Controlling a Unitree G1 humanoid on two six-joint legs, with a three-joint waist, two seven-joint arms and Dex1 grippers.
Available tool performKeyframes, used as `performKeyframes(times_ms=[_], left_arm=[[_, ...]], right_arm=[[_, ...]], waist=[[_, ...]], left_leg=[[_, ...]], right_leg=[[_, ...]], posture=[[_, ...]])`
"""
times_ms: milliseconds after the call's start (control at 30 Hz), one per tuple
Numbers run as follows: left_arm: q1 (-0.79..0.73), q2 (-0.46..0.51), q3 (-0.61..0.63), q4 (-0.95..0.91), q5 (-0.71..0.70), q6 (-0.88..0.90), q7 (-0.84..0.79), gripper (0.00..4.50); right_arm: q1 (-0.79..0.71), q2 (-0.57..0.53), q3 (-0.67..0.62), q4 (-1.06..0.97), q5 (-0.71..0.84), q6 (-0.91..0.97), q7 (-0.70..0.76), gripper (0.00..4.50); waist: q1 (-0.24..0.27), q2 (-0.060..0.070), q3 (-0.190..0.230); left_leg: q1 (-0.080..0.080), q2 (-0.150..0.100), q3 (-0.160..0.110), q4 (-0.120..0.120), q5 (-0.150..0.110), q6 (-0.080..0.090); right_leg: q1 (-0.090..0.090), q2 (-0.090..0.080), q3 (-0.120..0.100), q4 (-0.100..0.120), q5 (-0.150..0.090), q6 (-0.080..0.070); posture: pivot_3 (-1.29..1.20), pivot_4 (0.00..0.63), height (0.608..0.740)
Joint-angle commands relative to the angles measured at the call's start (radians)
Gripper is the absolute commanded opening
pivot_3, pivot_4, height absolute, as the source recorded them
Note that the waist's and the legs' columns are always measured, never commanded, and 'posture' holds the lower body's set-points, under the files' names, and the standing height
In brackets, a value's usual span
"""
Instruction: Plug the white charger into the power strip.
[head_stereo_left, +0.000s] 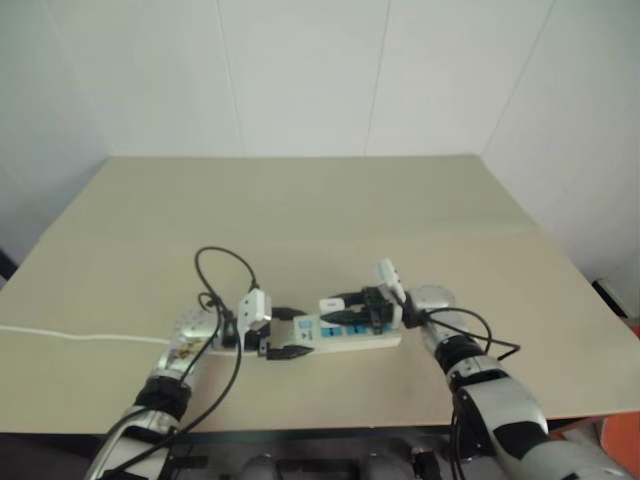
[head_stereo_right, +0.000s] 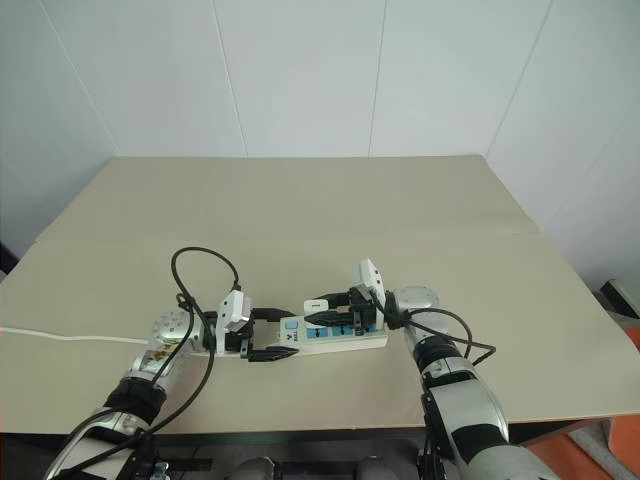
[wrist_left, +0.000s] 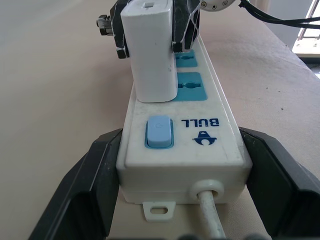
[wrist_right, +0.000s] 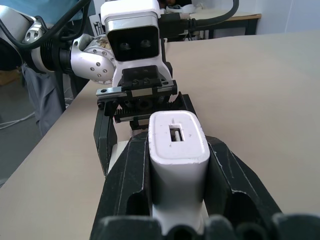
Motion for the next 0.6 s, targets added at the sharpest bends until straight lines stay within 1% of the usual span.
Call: performKeyframes(times_ms=[33,267,400,500,600], left_arm=[[0.014,0.044,0.01,-0.019,0.008,-0.017,-0.045,3.24],[0.016,0.038,0.007,-0.03,0.006,-0.011,-0.042,3.24],[0.024,0.044,0.01,-0.037,0.003,-0.008,-0.043,3.24],[0.03,0.048,0.012,-0.044,0.001,-0.005,-0.042,3.24],[0.034,0.049,0.011,-0.05,-0.001,-0.002,-0.04,3.24]], right_arm=[[0.044,-0.153,-0.02,0.1,-0.075,-0.018,-0.042,1.11],[0.048,-0.134,0.041,0.118,-0.123,-0.046,-0.077,1.11],[0.029,-0.13,0.057,0.133,-0.127,0.014,-0.088,1.11],[0.005,-0.131,0.082,0.148,-0.139,0.088,-0.085,1.11],[-0.002,-0.132,0.101,0.147,-0.142,0.101,-0.077,1.11]], waist=[[0.0,0.0,0.0],[-0.001,0.0,0.0],[-0.003,0.0,0.0],[-0.008,0.0,0.0],[-0.012,0.0,0.0]], left_leg=[[0.0,0.0,0.0,0.0,0.0,0.0],[0.001,0.0,0.0,0.0,0.0,0.0],[0.005,0.001,0.0,-0.002,0.0,0.0],[0.007,0.001,0.0,-0.002,0.0,0.0],[0.007,0.001,0.0,-0.002,0.0,0.0]], right_leg=[[0.0,0.0,0.0,0.0,0.0,0.0],[0.001,0.0,0.0,-0.001,0.0,0.0],[0.006,0.0,0.0,-0.005,-0.001,0.0],[0.007,0.0,0.0,-0.007,-0.004,-0.006],[0.008,0.0,0.0,-0.006,-0.004,-0.006]], posture=[[0.0,0.15,0.74],[0.0,0.15,0.74],[0.0,0.15,0.74],[0.0,0.15,0.74],[0.0,0.15,0.74]])
